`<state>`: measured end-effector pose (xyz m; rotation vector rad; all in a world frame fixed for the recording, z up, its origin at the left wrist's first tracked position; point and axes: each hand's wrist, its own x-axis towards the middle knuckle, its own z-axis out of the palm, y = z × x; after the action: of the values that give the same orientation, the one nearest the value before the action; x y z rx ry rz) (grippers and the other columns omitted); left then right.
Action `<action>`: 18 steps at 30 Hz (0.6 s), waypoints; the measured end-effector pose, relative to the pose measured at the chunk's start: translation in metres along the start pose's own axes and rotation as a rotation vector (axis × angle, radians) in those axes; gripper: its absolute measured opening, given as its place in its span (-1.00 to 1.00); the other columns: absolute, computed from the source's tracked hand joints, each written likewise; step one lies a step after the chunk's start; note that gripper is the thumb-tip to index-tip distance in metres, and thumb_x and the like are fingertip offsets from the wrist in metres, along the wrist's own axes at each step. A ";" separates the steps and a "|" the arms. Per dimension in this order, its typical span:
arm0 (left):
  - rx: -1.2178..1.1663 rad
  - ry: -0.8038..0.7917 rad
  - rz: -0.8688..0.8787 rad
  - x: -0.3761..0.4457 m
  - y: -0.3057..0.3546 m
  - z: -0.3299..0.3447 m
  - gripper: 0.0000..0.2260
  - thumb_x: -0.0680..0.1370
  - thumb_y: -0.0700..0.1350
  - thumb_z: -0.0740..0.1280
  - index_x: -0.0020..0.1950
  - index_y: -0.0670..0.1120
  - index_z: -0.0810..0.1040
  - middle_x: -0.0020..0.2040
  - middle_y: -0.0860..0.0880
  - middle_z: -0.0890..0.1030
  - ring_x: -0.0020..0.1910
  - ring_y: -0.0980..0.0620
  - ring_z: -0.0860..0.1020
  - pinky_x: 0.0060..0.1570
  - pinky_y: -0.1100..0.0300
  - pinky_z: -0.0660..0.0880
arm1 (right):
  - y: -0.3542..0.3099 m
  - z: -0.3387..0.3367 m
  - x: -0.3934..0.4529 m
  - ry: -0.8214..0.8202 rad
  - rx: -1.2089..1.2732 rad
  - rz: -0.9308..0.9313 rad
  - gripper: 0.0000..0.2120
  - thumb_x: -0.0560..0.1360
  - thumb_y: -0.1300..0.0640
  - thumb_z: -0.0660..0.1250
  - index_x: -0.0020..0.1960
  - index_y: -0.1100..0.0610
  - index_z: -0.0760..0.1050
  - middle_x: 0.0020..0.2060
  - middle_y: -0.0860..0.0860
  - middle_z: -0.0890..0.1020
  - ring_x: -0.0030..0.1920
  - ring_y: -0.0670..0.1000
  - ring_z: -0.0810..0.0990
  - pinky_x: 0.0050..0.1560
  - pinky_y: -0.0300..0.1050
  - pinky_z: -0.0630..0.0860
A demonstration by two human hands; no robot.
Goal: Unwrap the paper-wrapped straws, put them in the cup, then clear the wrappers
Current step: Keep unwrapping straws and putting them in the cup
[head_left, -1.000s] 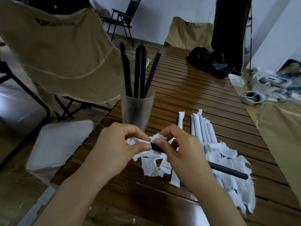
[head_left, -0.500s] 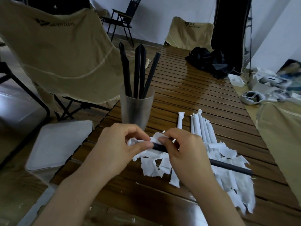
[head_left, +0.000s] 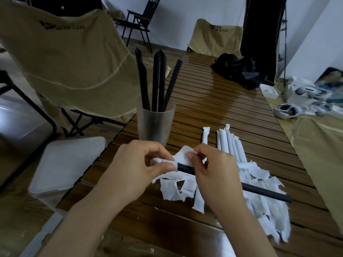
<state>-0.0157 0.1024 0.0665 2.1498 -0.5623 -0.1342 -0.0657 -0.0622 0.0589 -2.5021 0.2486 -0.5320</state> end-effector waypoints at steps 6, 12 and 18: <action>0.016 0.012 0.029 0.000 0.001 0.001 -0.90 0.37 0.06 0.47 -0.13 0.17 0.65 -0.12 0.22 0.65 -0.10 0.28 0.59 -0.07 0.31 0.56 | 0.001 0.002 0.000 -0.048 -0.038 0.105 -0.86 0.57 0.02 0.24 -0.15 -0.01 0.49 -0.38 -0.09 0.51 -0.37 -0.11 0.46 -0.36 -0.30 0.28; 0.066 -0.007 0.050 0.001 0.002 0.002 -0.90 0.38 0.04 0.48 -0.12 0.16 0.67 -0.10 0.24 0.64 -0.08 0.30 0.57 -0.12 0.47 0.48 | 0.004 0.004 0.001 -0.055 -0.076 0.206 -0.83 0.57 0.06 0.23 -0.16 0.04 0.51 -0.37 -0.04 0.51 -0.40 -0.09 0.47 -0.38 -0.28 0.34; 0.107 -0.014 0.048 0.002 -0.001 0.003 -0.92 0.41 0.04 0.47 -0.11 0.16 0.66 -0.12 0.26 0.62 -0.05 0.37 0.53 -0.15 0.62 0.37 | 0.010 0.006 0.002 -0.080 -0.049 0.296 -0.80 0.56 0.04 0.28 0.16 0.01 0.47 -0.23 -0.01 0.60 -0.30 -0.08 0.56 -0.31 -0.24 0.47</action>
<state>-0.0146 0.1001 0.0641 2.2387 -0.6418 -0.0941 -0.0621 -0.0680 0.0497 -2.4662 0.5951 -0.3070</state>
